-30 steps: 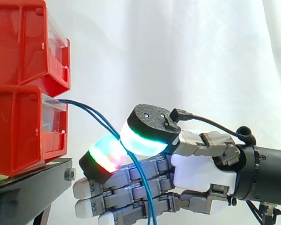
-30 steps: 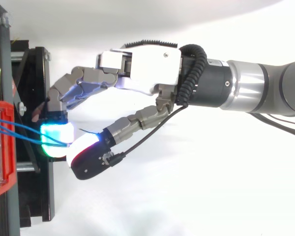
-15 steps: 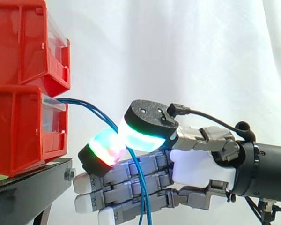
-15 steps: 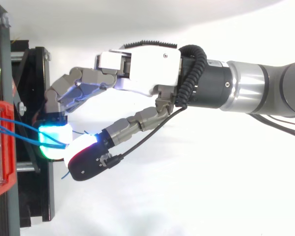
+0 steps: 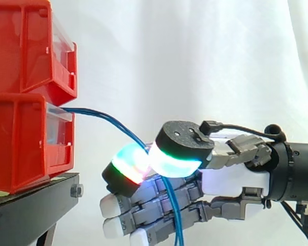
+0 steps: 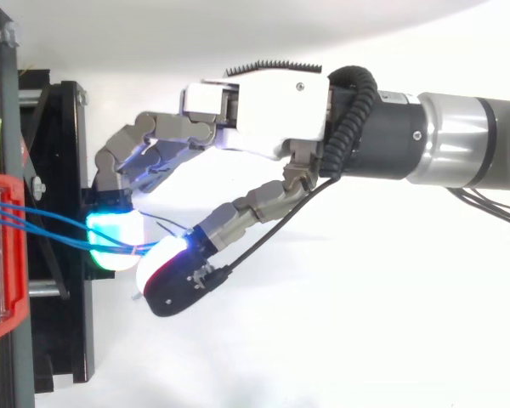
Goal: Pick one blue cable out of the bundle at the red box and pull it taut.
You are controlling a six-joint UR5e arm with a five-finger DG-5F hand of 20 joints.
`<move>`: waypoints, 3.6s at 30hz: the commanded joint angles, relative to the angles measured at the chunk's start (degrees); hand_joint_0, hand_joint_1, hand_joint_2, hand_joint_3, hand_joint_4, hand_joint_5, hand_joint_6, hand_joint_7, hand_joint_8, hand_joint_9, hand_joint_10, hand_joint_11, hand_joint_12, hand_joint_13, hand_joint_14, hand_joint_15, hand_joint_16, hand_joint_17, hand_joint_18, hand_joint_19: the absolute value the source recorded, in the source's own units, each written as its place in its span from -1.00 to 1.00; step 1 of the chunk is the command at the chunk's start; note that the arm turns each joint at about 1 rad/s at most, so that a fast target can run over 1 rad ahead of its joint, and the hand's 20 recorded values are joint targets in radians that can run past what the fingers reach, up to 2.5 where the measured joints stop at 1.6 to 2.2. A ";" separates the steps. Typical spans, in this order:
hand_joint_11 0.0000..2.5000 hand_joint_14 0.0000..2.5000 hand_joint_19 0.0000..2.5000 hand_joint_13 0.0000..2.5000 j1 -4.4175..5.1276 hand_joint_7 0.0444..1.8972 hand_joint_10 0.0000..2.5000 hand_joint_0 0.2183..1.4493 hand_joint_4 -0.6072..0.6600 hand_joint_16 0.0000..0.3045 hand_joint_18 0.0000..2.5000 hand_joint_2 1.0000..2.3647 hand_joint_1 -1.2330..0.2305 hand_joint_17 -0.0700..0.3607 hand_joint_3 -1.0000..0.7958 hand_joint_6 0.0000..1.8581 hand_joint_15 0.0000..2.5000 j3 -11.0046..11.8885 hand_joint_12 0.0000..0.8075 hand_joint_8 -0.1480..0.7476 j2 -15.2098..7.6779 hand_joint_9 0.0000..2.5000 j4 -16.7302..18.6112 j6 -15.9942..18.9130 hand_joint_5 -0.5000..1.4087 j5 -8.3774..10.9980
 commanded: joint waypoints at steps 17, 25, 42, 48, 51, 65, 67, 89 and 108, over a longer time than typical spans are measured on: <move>-0.67 -0.99 -0.74 -0.52 -0.59 -0.02 -0.99 -0.52 0.24 -0.62 -0.48 -1.00 -0.32 -0.06 -0.44 -0.02 -0.79 0.00 -0.01 0.21 1.64 -0.44 -4.29 -0.19 -0.62 -0.27; -0.67 -0.99 -0.73 -0.51 -0.41 0.09 -0.99 -0.40 0.21 -0.64 -0.48 -0.98 -0.31 -0.10 -0.22 -0.01 -0.78 0.00 -0.04 0.20 1.64 -0.42 -4.03 -0.27 -0.61 -0.27; -0.67 -0.99 -0.79 -0.55 -0.32 0.00 -0.99 -0.31 0.18 -0.64 -0.48 -1.00 -0.63 -0.10 -0.44 0.00 -0.81 0.00 -0.06 0.12 1.64 -0.49 -3.94 -0.45 -0.64 -0.36; -0.66 -0.99 -0.76 -0.54 -0.32 0.00 -0.99 -0.58 0.25 -0.60 -0.47 -1.00 -0.45 -0.03 -0.44 -0.01 -0.79 0.00 0.02 0.22 1.64 -0.46 -3.94 -0.45 -0.62 -0.27; -0.66 -0.99 -0.75 -0.53 -0.32 0.00 -1.00 -0.61 0.25 -0.58 -0.47 -1.00 -0.29 -0.01 -0.44 -0.02 -0.79 0.00 0.04 0.24 1.64 -0.44 -3.94 -0.45 -0.62 -0.27; -0.66 -0.99 -0.74 -0.52 -0.15 0.09 -0.99 -0.38 0.21 -0.62 -0.48 -0.98 -0.39 -0.07 -0.08 0.00 -0.79 0.09 -0.01 0.22 1.64 -0.43 -3.85 -0.45 -0.61 -0.10; -0.66 -0.99 -0.75 -0.52 -0.15 0.14 -0.99 -0.35 0.17 -0.63 -0.48 -0.97 -0.44 -0.09 -0.05 -0.01 -0.78 0.00 -0.04 0.19 1.64 -0.43 -3.85 -0.45 -0.61 -0.10; -0.70 -0.99 -0.82 -0.59 -0.15 0.12 -0.99 0.02 -0.08 -0.65 -0.53 -1.00 -0.58 -0.12 -0.44 0.03 -0.84 0.00 -0.09 -0.09 1.64 -0.56 -3.85 -0.45 -0.67 -0.01; -0.70 -0.99 -0.82 -0.59 -0.06 0.09 -0.99 -0.04 -0.01 -0.66 -0.53 -0.99 -0.60 -0.13 -0.37 0.02 -0.84 0.00 -0.10 -0.12 1.64 -0.56 -3.85 -0.45 -0.68 -0.01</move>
